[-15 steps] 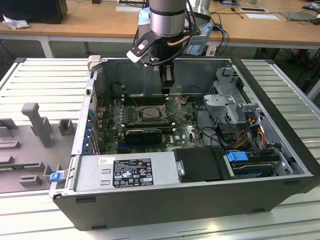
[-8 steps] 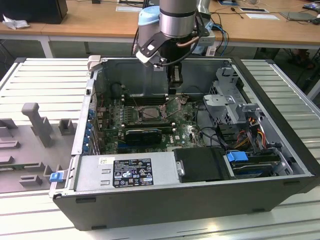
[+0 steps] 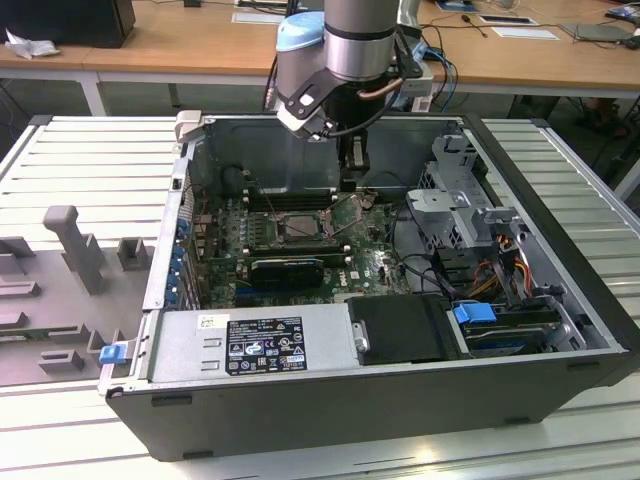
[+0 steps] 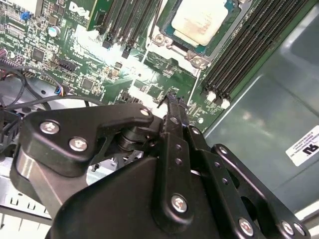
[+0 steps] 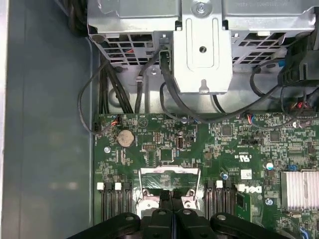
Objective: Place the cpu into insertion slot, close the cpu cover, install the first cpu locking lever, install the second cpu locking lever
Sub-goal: 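Close the cpu cover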
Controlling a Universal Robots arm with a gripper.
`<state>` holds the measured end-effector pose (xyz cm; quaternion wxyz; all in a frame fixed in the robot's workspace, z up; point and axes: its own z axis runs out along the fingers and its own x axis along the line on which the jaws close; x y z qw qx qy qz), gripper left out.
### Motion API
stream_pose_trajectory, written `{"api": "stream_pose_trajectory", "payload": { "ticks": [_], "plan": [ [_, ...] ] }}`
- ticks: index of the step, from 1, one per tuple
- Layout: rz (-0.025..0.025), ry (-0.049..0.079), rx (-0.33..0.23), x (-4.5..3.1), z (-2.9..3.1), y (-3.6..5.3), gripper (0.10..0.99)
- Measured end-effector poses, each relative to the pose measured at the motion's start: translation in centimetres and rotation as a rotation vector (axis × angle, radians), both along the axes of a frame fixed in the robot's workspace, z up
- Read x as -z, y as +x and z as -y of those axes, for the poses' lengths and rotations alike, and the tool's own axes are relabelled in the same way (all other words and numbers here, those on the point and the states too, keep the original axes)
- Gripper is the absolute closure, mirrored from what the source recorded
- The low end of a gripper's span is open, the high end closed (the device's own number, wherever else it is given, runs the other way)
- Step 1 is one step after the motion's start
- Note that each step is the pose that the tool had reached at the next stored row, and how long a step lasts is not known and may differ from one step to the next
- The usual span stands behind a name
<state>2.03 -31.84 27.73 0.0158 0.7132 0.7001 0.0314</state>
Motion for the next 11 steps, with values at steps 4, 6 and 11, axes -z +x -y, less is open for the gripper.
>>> {"api": "stream_pose_trajectory", "payload": {
  "ticks": [4,6,11],
  "plan": [
    [-0.0029,0.000,0.000,0.38,0.00,2.50,0.980],
    [-0.0039,0.000,0.000,0.62,0.00,3.07,0.980],
    [-0.0067,0.000,-0.002,2.21,0.00,4.41,0.980]
  ]
}}
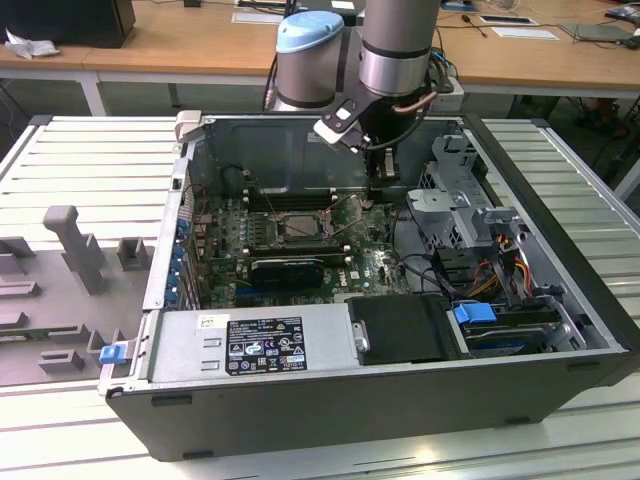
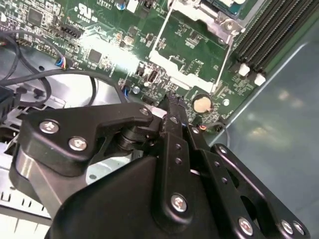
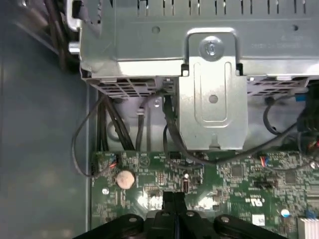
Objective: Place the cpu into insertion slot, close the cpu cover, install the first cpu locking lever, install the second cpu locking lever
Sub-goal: 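Close the cpu cover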
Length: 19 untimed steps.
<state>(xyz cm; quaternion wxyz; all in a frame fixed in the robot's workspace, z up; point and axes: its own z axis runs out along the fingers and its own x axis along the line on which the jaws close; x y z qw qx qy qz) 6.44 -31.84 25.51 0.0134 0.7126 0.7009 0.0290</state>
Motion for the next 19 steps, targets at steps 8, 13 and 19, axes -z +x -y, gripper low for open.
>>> {"api": "stream_pose_trajectory", "payload": {
  "ticks": [8,13,19],
  "plan": [
    [-0.0910,0.001,-0.001,0.92,0.00,0.01,0.980],
    [-0.0902,0.001,-0.001,0.91,0.00,-0.69,0.980],
    [-0.0654,0.001,-0.001,0.92,0.00,-1.45,0.980]
  ]
}}
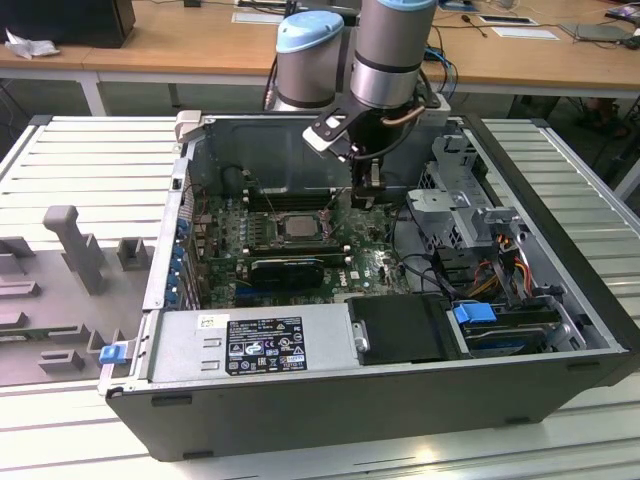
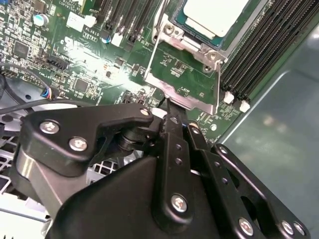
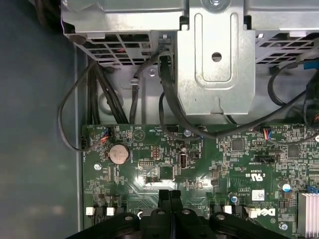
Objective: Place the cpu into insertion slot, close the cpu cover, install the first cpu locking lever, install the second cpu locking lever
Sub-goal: 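Close the cpu cover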
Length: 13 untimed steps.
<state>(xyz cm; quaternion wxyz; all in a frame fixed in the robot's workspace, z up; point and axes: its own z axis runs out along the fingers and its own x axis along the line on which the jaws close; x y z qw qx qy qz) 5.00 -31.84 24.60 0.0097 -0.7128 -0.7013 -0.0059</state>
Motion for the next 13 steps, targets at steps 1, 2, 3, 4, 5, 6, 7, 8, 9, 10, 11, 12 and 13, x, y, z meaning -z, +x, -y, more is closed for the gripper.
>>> {"api": "stream_pose_trajectory", "payload": {
  "ticks": [1,2,3,4,5,6,7,8,9,10,11,12,13],
  "plan": [
    [0.0044,0.000,0.000,0.00,0.00,-0.19,0.980],
    [0.0093,0.000,0.000,0.00,0.00,-0.38,0.980],
    [0.0125,0.000,0.000,0.00,0.00,-0.52,0.980],
    [0.0156,0.000,0.000,0.00,0.00,-0.66,0.980],
    [0.0202,0.000,0.000,0.00,0.00,-0.90,0.980],
    [0.0242,0.000,0.000,0.00,0.00,-1.13,0.980],
    [0.0291,0.000,0.000,0.00,0.00,-1.42,0.980],
    [0.0338,0.000,0.000,0.00,0.00,-1.70,0.980],
    [0.0415,0.000,0.000,0.00,0.00,-2.18,0.980],
    [0.0503,0.000,0.000,0.01,0.00,-2.94,0.980],
    [0.0517,0.000,0.000,0.01,0.00,-3.10,0.980],
    [0.0519,0.000,0.000,0.01,0.00,-3.15,0.980],
    [0.0520,0.000,0.000,0.01,0.00,-3.23,0.980]
  ]
}}
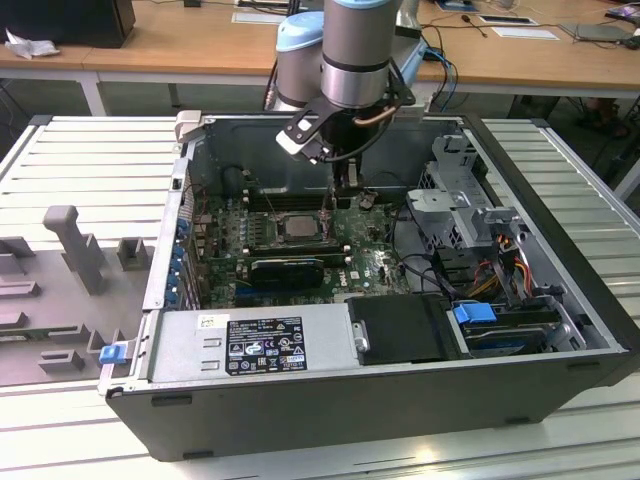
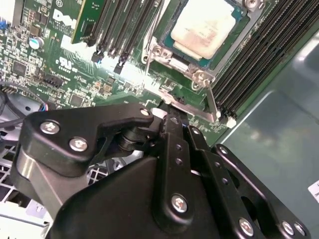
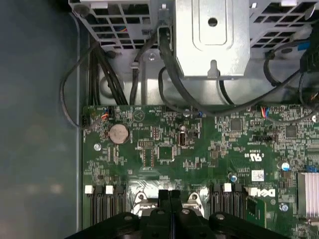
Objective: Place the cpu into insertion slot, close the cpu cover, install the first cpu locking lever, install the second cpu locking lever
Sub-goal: 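Close the cpu cover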
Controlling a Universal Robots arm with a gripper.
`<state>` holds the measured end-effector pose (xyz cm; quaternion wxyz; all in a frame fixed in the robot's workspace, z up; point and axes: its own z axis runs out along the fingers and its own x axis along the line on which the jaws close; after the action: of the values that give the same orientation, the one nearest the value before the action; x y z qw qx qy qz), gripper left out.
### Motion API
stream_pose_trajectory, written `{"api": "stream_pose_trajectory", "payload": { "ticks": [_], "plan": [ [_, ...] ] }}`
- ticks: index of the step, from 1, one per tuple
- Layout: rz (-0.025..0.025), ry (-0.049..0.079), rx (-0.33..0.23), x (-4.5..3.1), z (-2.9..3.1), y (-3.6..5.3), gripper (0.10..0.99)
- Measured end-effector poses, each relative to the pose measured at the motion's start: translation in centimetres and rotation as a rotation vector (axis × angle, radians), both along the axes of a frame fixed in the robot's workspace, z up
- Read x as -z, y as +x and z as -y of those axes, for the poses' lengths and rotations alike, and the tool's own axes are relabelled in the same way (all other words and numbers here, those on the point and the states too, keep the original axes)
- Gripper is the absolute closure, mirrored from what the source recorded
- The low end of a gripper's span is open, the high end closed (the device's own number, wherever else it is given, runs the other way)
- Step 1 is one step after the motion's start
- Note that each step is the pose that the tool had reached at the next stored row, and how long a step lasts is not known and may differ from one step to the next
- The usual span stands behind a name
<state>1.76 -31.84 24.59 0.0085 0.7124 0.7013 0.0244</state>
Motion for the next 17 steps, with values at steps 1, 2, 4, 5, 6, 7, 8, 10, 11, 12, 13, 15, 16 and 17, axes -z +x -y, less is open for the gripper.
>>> {"api": "stream_pose_trajectory", "payload": {
  "ticks": [1,2,4,5,6,7,8,10,11,12,13,15,16,17],
  "plan": [
    [0.0000,0.000,0.000,0.00,0.00,-0.03,0.980],
    [0.0000,0.000,0.000,0.00,0.00,-0.08,0.980],
    [0.0000,0.000,0.000,0.00,0.00,-0.12,0.980],
    [0.0000,0.000,0.000,0.00,0.00,-0.16,0.980],
    [0.0000,0.000,0.000,0.00,0.00,-0.19,0.980],
    [0.0000,0.000,0.000,0.00,0.00,-0.20,0.980],
    [0.0000,0.000,0.000,0.00,0.00,-0.22,0.980],
    [0.0000,0.000,0.000,0.00,0.00,-0.27,0.980],
    [0.0000,0.000,0.000,0.00,0.00,-0.28,0.980],
    [0.0000,0.000,0.000,0.00,0.00,-0.30,0.980],
    [0.0000,0.000,0.000,0.00,0.00,-0.33,0.980],
    [0.0000,0.000,0.000,0.00,0.00,-0.36,0.980],
    [0.0000,0.000,0.000,0.00,0.00,-0.37,0.980],
    [0.0000,0.000,0.000,0.00,0.00,-0.39,0.980]
  ]
}}
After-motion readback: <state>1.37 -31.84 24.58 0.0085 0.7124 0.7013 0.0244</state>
